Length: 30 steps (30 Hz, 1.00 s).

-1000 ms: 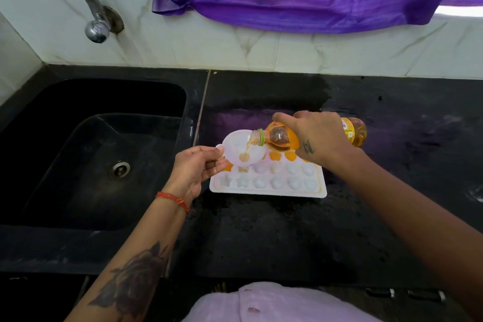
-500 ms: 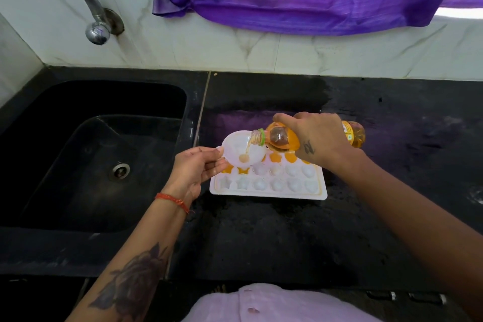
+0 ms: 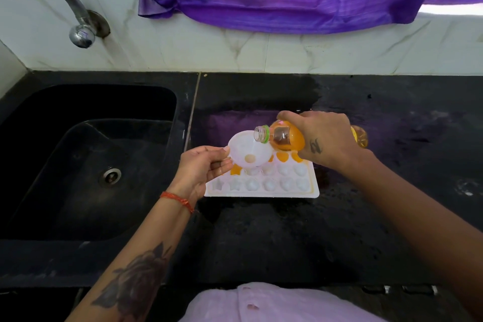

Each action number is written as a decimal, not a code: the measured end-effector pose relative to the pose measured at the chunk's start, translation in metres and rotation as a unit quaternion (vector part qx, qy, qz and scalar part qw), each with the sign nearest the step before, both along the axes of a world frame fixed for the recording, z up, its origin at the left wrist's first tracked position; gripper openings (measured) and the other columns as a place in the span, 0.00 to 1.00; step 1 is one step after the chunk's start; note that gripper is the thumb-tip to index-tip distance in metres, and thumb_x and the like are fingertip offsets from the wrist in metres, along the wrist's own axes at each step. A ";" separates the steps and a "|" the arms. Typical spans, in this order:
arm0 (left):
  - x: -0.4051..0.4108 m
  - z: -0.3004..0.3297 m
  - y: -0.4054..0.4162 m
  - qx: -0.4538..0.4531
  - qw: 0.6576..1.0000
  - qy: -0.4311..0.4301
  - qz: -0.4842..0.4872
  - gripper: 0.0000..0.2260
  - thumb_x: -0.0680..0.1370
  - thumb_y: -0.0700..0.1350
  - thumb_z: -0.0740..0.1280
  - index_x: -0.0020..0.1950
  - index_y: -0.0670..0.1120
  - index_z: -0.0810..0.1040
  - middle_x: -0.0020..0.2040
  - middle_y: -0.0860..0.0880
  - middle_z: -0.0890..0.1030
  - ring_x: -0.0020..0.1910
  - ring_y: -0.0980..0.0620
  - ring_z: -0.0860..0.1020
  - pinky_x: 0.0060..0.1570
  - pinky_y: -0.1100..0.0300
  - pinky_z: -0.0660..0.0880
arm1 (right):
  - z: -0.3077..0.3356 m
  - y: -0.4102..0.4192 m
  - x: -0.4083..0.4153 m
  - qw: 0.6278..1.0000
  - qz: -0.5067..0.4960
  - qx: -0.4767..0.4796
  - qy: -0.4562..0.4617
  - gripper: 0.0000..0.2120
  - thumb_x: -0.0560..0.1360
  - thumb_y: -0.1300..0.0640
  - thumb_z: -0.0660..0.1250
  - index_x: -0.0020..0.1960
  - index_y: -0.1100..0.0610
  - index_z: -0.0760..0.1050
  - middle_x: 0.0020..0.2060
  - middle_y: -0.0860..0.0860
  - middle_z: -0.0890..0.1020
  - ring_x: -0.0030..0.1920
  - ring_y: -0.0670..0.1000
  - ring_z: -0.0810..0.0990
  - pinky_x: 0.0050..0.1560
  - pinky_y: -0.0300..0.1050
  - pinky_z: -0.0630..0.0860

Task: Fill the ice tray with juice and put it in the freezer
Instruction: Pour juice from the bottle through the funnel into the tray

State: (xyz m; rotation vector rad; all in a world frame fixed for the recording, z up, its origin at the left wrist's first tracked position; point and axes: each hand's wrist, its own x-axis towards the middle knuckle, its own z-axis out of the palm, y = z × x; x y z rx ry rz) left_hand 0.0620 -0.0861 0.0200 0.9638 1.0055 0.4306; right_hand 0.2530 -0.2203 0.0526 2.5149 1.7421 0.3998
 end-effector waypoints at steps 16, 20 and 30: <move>0.006 -0.003 -0.003 -0.003 1.000 0.013 -0.004 0.02 0.72 0.33 0.70 0.40 0.37 0.79 0.26 0.47 0.82 0.25 0.54 0.81 0.26 0.66 0.77 | -0.008 -0.005 0.008 0.998 -0.010 -0.028 -0.057 0.30 0.70 0.51 0.70 0.67 0.43 0.61 0.43 0.49 0.80 0.40 0.54 0.79 0.31 0.40 0.62; 0.005 -0.003 -0.002 -0.002 1.000 0.013 -0.004 0.02 0.72 0.33 0.70 0.40 0.37 0.79 0.26 0.47 0.82 0.25 0.54 0.81 0.26 0.66 0.77 | -0.010 -0.005 0.010 0.998 -0.012 -0.027 -0.051 0.30 0.69 0.50 0.71 0.66 0.43 0.61 0.42 0.49 0.80 0.39 0.54 0.79 0.31 0.40 0.63; 0.008 0.000 -0.002 0.003 1.000 0.002 -0.004 0.02 0.72 0.34 0.70 0.40 0.38 0.79 0.26 0.47 0.82 0.26 0.55 0.81 0.26 0.67 0.77 | -0.005 -0.010 0.010 1.000 -0.025 -0.001 0.010 0.31 0.69 0.47 0.72 0.66 0.40 0.60 0.43 0.48 0.81 0.43 0.53 0.80 0.33 0.40 0.62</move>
